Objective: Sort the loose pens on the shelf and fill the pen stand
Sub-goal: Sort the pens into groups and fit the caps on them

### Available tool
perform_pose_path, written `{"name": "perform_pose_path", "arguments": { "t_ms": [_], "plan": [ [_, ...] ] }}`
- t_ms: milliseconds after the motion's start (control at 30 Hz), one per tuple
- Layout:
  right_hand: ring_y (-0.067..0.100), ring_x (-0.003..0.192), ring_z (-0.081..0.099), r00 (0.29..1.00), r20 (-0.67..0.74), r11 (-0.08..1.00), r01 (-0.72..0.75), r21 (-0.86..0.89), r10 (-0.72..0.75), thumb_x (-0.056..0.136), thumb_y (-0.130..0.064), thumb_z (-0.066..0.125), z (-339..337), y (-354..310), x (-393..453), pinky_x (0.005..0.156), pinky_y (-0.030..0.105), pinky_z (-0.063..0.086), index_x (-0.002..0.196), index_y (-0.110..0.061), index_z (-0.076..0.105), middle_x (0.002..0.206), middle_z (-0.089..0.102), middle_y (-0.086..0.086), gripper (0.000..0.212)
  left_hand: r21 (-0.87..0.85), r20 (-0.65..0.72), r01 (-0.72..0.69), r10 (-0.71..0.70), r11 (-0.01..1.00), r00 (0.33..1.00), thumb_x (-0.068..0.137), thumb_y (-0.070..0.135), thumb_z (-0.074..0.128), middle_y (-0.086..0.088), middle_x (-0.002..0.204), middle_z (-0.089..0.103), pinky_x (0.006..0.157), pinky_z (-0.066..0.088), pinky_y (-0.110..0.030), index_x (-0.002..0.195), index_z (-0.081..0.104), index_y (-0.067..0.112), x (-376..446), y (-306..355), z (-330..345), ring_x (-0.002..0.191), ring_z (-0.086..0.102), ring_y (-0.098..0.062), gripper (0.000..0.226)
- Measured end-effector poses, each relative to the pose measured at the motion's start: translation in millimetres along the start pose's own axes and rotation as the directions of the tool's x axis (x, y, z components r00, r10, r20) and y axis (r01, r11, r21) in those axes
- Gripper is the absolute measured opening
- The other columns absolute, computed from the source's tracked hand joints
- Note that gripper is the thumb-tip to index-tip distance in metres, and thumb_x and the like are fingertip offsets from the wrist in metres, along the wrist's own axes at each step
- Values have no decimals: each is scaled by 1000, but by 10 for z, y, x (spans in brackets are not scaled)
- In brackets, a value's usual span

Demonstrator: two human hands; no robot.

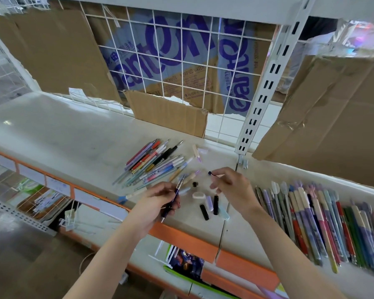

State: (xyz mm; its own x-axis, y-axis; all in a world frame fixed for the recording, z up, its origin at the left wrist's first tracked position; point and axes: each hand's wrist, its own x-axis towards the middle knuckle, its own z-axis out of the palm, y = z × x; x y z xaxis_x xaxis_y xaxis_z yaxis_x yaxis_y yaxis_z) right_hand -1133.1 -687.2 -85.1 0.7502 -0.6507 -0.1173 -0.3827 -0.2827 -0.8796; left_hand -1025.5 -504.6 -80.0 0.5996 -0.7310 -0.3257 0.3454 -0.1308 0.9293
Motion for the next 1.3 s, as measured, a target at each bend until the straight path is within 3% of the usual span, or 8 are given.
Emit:
{"name": "perform_pose_path", "arguments": {
  "t_ms": [133,267,433,600,733,833,1033,1300],
  "plan": [
    [11,77,57,983,-185,978,-42,-204,3,90,-8,54,-176,143,64,56,4,37,96,-14,65,82,64,-3,14,11,-3,10,-10,1000,1000,94,-7,42,-19,79,55,50,43,-21,99,55,-6,-5,-41,24,59,53,-16,14],
    [14,81,55,973,-229,958,-97,-272,34,89,-9,53,-255,238,92,56,13,35,94,-15,65,84,63,-2,14,-1,-34,18,-18,1000,999,93,-7,43,-20,79,55,49,43,-21,96,55,-4,12,-33,41,58,53,-16,13],
    [13,85,53,987,-144,935,17,-353,-72,90,-16,59,-124,192,191,72,19,36,105,-10,66,101,62,6,17,36,-60,16,-14,999,998,93,-7,44,-16,74,58,49,44,-21,99,55,-5,33,-35,68,57,54,-15,13],
    [22,106,49,987,47,813,154,-562,-154,94,-24,55,52,113,343,83,27,39,110,-10,66,105,54,7,24,164,-63,-9,20,986,998,93,0,49,-9,72,59,47,38,-18,97,59,3,2,-12,120,54,50,-10,11],
    [14,90,60,983,110,948,172,-269,-147,92,-17,56,18,-24,238,81,28,45,90,-22,66,94,67,-4,11,234,-76,-82,103,969,992,94,9,53,-16,76,63,44,31,-15,96,60,2,-35,-2,60,48,41,-8,10],
    [7,87,58,958,206,972,220,-86,-198,91,-17,58,-47,-106,109,86,28,46,91,-30,67,95,66,-8,15,298,-96,-129,164,946,982,92,8,55,1,62,64,45,32,-15,92,63,5,-26,12,27,50,43,-9,8],
    [6,89,56,930,220,949,312,-46,-295,91,-14,59,-73,-229,5,81,12,42,90,-34,68,97,61,0,22,382,-35,-183,212,906,977,89,1,58,-18,72,65,45,35,-9,93,64,1,7,67,77,49,51,-3,7],
    [3,77,55,898,289,935,354,-31,-331,89,-6,61,42,-208,-34,74,12,40,94,-12,71,86,58,-5,13,424,-27,-199,232,884,972,86,2,62,-8,65,62,53,39,-12,83,65,8,49,7,120,52,52,-4,8]
  ]
}}
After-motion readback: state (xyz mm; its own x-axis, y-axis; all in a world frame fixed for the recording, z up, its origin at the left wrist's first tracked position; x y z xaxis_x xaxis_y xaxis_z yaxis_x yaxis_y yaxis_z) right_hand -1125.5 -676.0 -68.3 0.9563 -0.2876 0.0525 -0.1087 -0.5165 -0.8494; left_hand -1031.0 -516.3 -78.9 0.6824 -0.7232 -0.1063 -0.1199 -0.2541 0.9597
